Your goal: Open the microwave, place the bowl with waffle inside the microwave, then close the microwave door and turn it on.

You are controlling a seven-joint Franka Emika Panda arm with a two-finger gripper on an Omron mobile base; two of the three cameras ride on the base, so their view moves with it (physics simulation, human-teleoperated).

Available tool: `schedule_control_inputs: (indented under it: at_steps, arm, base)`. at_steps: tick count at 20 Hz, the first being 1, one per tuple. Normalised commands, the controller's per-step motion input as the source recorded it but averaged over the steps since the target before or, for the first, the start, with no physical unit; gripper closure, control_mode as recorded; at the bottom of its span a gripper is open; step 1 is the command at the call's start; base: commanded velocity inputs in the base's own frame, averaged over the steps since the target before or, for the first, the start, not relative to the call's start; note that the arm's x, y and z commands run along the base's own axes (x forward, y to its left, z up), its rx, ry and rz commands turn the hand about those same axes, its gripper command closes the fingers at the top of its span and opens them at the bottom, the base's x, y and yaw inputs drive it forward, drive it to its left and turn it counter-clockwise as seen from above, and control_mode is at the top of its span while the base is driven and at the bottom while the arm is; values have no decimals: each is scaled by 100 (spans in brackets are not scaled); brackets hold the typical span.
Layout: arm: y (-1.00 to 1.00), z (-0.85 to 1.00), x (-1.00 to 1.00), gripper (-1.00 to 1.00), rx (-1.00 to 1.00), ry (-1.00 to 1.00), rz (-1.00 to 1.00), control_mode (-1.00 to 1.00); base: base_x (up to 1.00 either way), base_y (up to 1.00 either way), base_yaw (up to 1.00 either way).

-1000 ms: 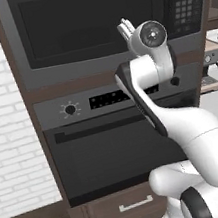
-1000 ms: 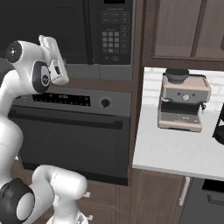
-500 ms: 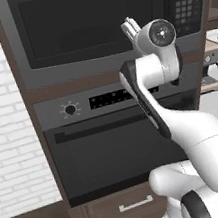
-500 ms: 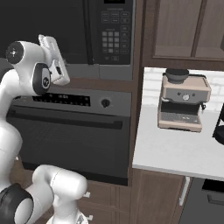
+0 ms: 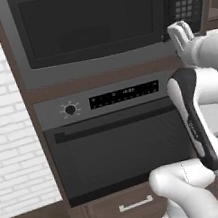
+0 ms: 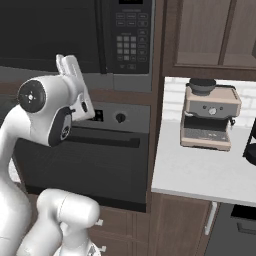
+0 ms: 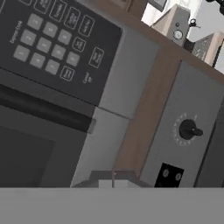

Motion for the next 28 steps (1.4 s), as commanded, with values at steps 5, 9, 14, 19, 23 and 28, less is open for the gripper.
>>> schedule_control_inputs:
  at_steps: [5, 9, 14, 19, 23, 28]
  arm:
    - [-89, 27, -31, 100, 17, 2, 1, -100]
    - [-59, 40, 0, 100, 23, 0, 9, -100]
    - [-33, 23, 1, 100, 16, 0, 9, -100]
    - [-3, 0, 3, 100, 5, -2, 9, -100]
    - [0, 0, 34, 100, 2, 0, 8, -100]
    - [0, 0, 48, 100, 2, -2, 7, -100]
  base:
    - [0, 0, 0]
    - [0, 0, 0]
    - [0, 0, 0]
    - [0, 0, 0]
    - [0, 0, 0]
    - [0, 0, 0]
